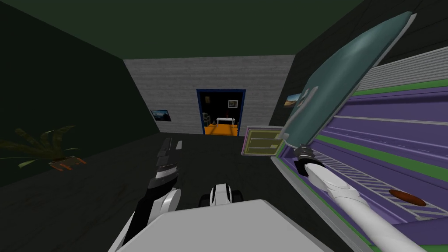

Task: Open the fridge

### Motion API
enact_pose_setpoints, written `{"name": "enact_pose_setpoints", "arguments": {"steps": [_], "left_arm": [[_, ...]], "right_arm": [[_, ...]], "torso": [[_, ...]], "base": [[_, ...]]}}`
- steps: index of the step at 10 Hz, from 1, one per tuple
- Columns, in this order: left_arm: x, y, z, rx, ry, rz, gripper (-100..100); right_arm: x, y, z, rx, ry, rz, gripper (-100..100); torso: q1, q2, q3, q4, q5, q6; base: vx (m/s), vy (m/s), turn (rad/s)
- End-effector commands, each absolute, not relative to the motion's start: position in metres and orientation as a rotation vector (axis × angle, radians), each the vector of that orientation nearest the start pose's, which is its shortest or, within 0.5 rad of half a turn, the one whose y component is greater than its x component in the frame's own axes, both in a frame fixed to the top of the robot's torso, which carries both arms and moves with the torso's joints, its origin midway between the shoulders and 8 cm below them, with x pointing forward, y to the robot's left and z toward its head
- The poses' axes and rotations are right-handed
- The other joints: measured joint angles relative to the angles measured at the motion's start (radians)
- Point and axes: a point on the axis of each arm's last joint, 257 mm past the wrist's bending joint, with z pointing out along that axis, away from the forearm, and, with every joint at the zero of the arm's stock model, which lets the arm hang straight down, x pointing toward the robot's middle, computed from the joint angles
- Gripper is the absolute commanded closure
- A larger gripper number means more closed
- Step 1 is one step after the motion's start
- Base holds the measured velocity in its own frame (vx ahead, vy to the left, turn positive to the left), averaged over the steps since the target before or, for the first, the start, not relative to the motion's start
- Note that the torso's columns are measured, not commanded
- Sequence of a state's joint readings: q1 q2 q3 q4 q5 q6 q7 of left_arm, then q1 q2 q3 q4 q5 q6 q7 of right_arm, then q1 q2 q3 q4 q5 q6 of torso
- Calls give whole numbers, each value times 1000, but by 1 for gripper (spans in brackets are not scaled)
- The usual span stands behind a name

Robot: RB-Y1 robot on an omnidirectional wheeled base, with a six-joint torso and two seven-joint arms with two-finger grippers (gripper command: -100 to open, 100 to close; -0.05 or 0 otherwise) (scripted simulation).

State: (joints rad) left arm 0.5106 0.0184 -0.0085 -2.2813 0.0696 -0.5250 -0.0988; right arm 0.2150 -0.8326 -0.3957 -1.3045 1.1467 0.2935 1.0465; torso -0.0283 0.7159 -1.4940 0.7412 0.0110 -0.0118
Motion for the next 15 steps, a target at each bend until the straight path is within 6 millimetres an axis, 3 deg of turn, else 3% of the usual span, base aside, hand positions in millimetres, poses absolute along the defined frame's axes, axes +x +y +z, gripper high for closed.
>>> {"name": "enact_pose_setpoints", "arguments": {"steps": [1, 3, 9, 10, 11, 14, 15], "left_arm": [[338, 284, 27, -640, 597, -1263, 0], [338, 284, 26, -640, 597, -1263, 0], [338, 284, 26, -640, 597, -1262, 0], [338, 284, 26, -640, 597, -1263, 0], [338, 284, 27, -640, 597, -1263, 0], [338, 284, 26, -640, 597, -1262, 0], [338, 284, 26, -640, 597, -1262, 0]], "right_arm": [[326, -813, -106, -493, 1768, -1881, 100], [316, -820, -112, -475, 1794, -1899, 100], [316, -820, -112, -475, 1794, -1899, 100], [291, -839, -126, -430, 1856, -1938, 100], [280, -846, -136, -421, 1891, -1948, 100], [273, -850, -132, -388, 1891, -1981, 100], [257, -868, -117, -330, 1903, -2040, 100]], "torso": [[-7, 3, 1, 0, -1, -2], [-13, -5, -2, -3, -5, -1], [-22, 1, -1, -1, -3, 8], [-23, 1, 0, -2, -4, 9], [-29, 3, 2, -2, -8, 6], [-27, 2, 2, -4, -12, 19], [-28, 7, 5, -3, -11, 25]], "base": [[-138, -30, 366], [-62, -19, 355], [11, 10, 10], [-106, -17, 356], [-140, -39, 424], [-24, 1, 200], [-56, -32, 419]]}}
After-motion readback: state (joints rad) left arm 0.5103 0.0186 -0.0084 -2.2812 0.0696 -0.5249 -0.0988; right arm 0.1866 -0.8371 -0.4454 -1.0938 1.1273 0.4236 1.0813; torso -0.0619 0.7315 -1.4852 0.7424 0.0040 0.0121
